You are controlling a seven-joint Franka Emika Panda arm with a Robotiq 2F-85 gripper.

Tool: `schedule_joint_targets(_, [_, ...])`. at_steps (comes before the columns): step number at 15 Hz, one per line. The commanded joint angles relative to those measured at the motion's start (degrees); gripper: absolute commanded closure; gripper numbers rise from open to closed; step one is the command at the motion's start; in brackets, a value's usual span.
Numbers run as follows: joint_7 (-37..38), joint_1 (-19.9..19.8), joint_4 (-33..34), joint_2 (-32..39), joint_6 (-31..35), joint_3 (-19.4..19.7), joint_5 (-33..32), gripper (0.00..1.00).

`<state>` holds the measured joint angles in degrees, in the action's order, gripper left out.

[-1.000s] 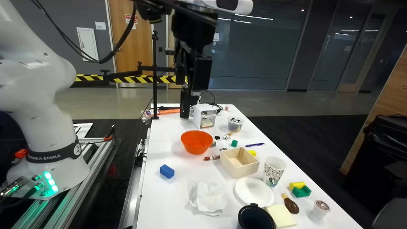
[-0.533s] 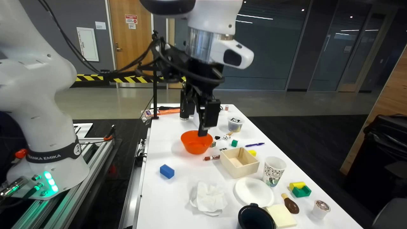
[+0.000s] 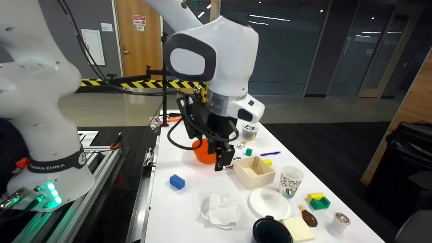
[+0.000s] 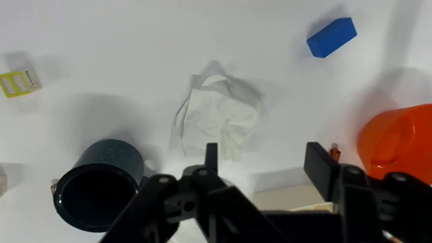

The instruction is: Move the piece of tissue

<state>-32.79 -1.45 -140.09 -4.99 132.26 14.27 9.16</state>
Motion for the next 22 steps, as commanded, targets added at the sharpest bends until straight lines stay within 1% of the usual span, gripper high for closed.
schedule_joint_targets(1, [0.38, -1.49, 0.28, 3.65, 4.39, -2.40, 2.85, 0.62])
schedule_joint_targets(2, [0.49, -1.70, 0.24, 4.47, 5.46, -2.82, 2.89, 0.65])
schedule_joint_targets(3, [0.35, -1.90, 0.12, 5.26, 6.83, -3.17, 3.29, 0.73])
schedule_joint_targets(6, [0.33, -2.88, 0.02, 7.49, 9.84, -4.26, 4.28, 0.88])
schedule_joint_targets(7, [0.37, -3.25, -0.09, 8.17, 10.61, -4.54, 4.21, 0.99])
schedule_joint_targets(12, [-0.21, -5.18, -0.67, 10.18, 13.26, -6.25, 4.93, 1.00])
schedule_joint_targets(16, [-0.59, -6.30, -1.17, 11.62, 14.00, -7.66, 7.52, 1.00])
schedule_joint_targets(22, [-0.54, -7.73, -2.45, 15.31, 20.06, -10.20, 10.57, 1.00])
